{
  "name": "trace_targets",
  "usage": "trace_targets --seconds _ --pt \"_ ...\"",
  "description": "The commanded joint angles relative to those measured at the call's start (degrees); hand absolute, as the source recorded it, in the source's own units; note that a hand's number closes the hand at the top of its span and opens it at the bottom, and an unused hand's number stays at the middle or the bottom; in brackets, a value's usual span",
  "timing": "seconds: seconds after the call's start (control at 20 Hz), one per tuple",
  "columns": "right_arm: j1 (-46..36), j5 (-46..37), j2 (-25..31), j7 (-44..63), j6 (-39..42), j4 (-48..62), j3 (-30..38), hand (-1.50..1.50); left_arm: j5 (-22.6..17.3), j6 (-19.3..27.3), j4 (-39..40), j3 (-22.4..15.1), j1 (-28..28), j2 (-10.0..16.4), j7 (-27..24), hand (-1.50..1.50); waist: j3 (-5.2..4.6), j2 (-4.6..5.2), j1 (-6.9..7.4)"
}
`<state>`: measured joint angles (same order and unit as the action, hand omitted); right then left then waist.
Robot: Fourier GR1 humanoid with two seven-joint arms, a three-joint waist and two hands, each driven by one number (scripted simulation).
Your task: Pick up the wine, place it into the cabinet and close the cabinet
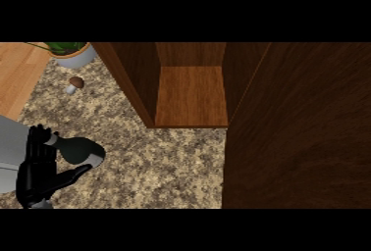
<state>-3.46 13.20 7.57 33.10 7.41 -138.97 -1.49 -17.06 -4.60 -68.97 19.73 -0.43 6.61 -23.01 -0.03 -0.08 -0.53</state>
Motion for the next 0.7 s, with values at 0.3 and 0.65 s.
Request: trace_targets --seconds 0.3,0.65 --pt "-0.4 4.4 0.2 4.2 -0.9 -8.0 2.3 -1.5 2.0 0.0 10.1 -1.1 -1.7 -1.8 -7.1 -1.5 0.0 0.02 0.08" --pt "-0.2 4.4 0.0 4.3 -0.5 -8.4 2.1 -1.5 1.9 -1.7 14.8 -1.5 -4.0 -2.1 -11.4 -1.5 0.01 0.01 0.06"
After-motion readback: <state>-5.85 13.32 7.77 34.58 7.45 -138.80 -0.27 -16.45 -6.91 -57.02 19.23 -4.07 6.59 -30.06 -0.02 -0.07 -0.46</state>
